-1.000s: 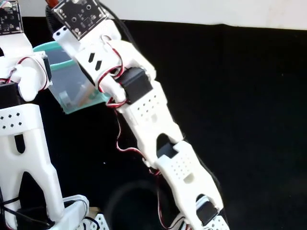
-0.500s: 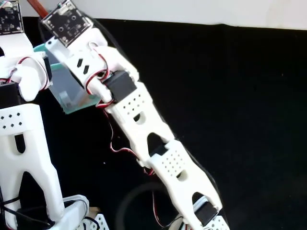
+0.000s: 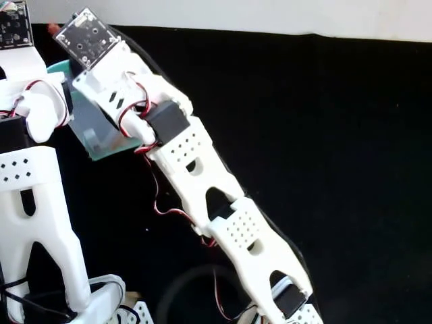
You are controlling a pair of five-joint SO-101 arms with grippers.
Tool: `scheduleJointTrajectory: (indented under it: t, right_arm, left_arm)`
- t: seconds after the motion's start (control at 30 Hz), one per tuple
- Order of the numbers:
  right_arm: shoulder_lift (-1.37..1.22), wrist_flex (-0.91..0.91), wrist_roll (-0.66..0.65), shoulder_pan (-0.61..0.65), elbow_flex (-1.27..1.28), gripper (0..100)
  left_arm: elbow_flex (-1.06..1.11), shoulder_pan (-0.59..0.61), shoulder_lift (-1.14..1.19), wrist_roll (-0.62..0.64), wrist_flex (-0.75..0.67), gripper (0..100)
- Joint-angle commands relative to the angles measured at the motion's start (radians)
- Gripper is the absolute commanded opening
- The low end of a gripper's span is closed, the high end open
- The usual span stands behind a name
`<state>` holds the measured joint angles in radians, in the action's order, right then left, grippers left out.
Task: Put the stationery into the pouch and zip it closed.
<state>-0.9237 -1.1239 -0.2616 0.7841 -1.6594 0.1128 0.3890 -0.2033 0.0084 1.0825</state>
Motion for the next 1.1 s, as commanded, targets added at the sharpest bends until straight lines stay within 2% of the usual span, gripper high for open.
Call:
scheduleJointTrajectory:
  t: [0.0,0.43,0.53,0.67,0.9,0.97,1.07]
  right_arm:
    - [0.018,-0.096,0.008,-0.05,-0.111,0.5]
    - [0.018,-0.392,0.002,-0.067,-0.11,0.9]
    - [0.018,-0.446,0.002,-0.067,-0.11,3.8]
    - [0.019,-0.513,0.002,-0.065,-0.11,16.0]
    - [0.084,-0.538,0.002,-0.065,-0.108,46.9]
    - [0.12,-0.538,0.002,-0.065,-0.108,51.2]
    - [0.166,-0.538,0.002,-0.068,-0.108,52.3]
  left_arm:
    - [0.054,0.038,0.076,-0.008,-0.014,1]
    - [0.054,0.044,0.076,-0.008,-0.018,1]
    - [0.054,0.042,0.076,-0.008,-0.018,1]
    - [0.054,0.042,0.076,-0.008,-0.018,1]
    - [0.054,0.041,0.076,-0.008,-0.017,1]
    - [0.054,0.039,0.076,-0.008,-0.017,1]
    - [0.054,0.039,0.076,-0.008,-0.015,1]
